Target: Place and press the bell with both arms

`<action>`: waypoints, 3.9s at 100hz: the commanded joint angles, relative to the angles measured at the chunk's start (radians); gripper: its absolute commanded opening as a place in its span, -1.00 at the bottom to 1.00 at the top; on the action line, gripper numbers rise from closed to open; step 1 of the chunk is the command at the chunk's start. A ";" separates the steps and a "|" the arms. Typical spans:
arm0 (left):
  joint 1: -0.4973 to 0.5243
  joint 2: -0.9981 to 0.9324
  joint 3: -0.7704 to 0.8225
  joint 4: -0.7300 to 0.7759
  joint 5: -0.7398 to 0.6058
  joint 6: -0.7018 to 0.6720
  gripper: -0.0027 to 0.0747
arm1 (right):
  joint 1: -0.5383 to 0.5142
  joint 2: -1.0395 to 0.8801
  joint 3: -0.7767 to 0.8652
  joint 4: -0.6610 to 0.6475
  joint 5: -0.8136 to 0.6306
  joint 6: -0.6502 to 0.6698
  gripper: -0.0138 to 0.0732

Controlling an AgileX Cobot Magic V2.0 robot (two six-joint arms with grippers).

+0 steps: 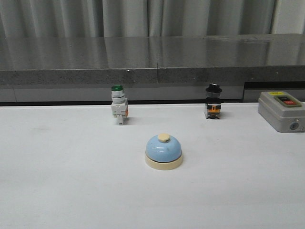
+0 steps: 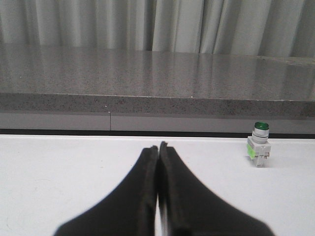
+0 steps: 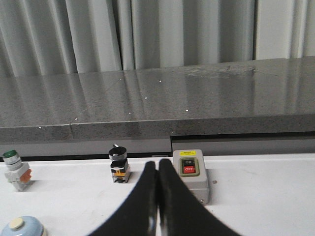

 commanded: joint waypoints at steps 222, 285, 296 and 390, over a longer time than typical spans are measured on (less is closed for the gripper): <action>0.003 -0.029 0.041 -0.008 -0.086 -0.008 -0.98 | 0.465 1.793 -1.340 0.091 0.728 -0.077 -0.82; 0.003 -0.029 0.041 -0.008 -0.086 -0.008 -0.98 | 0.465 1.893 -1.345 0.091 0.698 -0.077 -0.82; 0.003 -0.029 0.041 -0.008 -0.086 -0.008 -0.98 | 0.465 1.906 -1.345 0.091 0.697 -0.077 -0.82; 0.003 -0.029 0.041 -0.008 -0.086 -0.008 -0.98 | 0.458 1.591 -1.338 -0.038 0.738 -0.061 -0.82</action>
